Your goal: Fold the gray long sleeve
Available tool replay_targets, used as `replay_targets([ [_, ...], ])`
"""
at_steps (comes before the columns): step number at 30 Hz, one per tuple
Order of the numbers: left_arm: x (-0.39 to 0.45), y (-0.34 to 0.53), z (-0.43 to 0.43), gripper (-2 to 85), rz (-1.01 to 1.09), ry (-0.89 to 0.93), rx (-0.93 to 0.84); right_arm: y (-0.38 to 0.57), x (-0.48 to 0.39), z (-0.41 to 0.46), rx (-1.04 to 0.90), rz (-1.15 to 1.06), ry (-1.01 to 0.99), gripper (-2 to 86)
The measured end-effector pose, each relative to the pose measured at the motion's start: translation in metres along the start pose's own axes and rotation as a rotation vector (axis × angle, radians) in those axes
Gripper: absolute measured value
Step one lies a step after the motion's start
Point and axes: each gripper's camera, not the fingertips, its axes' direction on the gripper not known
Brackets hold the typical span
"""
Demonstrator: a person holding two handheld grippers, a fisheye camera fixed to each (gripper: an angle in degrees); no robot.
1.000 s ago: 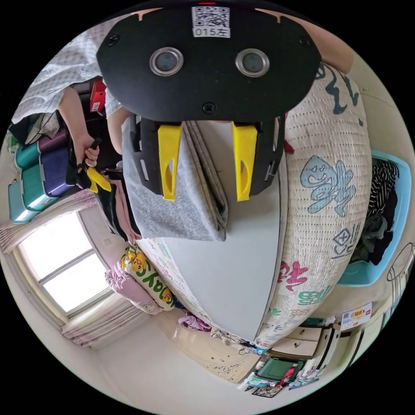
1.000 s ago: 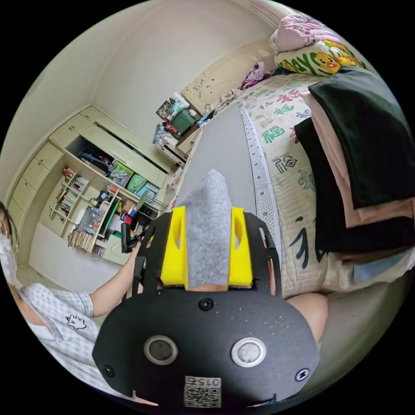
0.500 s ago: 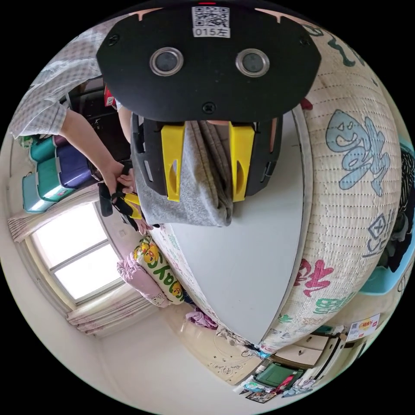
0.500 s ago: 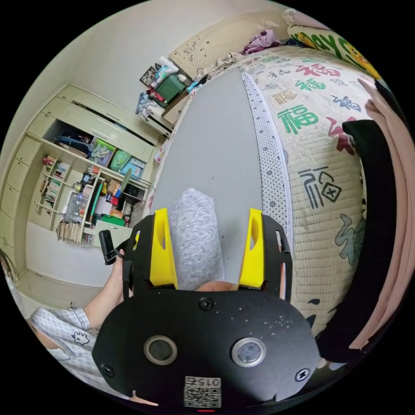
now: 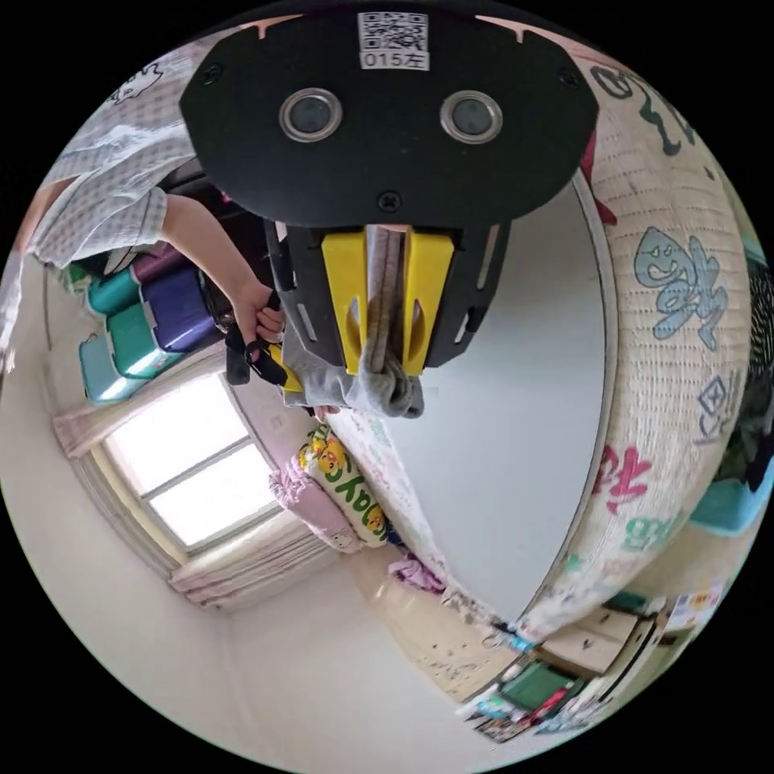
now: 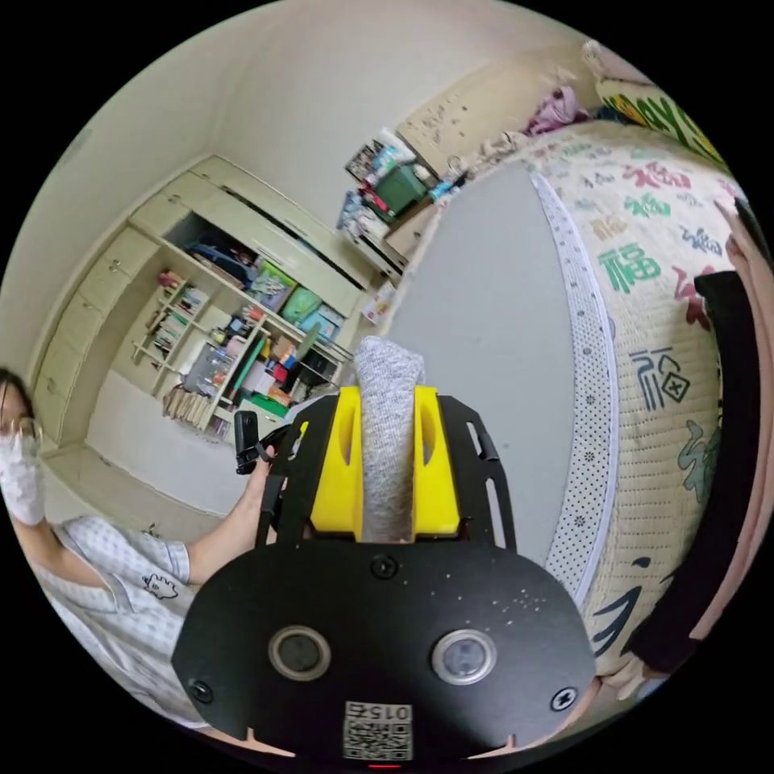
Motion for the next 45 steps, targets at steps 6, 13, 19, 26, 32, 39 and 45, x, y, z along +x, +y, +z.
replay_targets([
  [6, 0.171, -0.027, -0.049, 6.2, 0.406, 0.135, 0.026, 0.091, -0.085, -0.146, 0.403, -0.097, -0.088, 9.4],
  [13, 0.343, -0.053, -0.063, 6.2, 0.652, 0.303, 0.105, 0.125, -0.184, -0.287, 0.655, -0.331, -0.003, 9.2],
  [19, 0.441, -0.101, -0.005, 6.2, 0.671, 0.445, 0.111, 0.077, -0.234, -0.393, 0.694, -0.431, 0.24, 9.1],
  [26, 0.5, -0.219, 0.173, 7.1, 0.551, 0.164, 0.055, -0.12, -0.145, -0.441, 0.483, -0.17, 0.571, 9.8],
  [32, 0.522, -0.2, 0.279, 8.0, 0.537, -0.129, -0.086, -0.147, -0.047, -0.447, 0.421, 0.054, 0.739, 8.4],
  [39, 0.554, -0.13, 0.358, 8.3, 0.791, -0.045, -0.399, -0.029, 0.117, -0.495, 0.332, 0.452, 0.856, 10.3],
  [45, 0.539, -0.138, 0.39, 9.0, 0.67, -0.028, -0.477, 0.041, 0.186, -0.518, 0.458, 0.706, 0.702, 12.9],
])
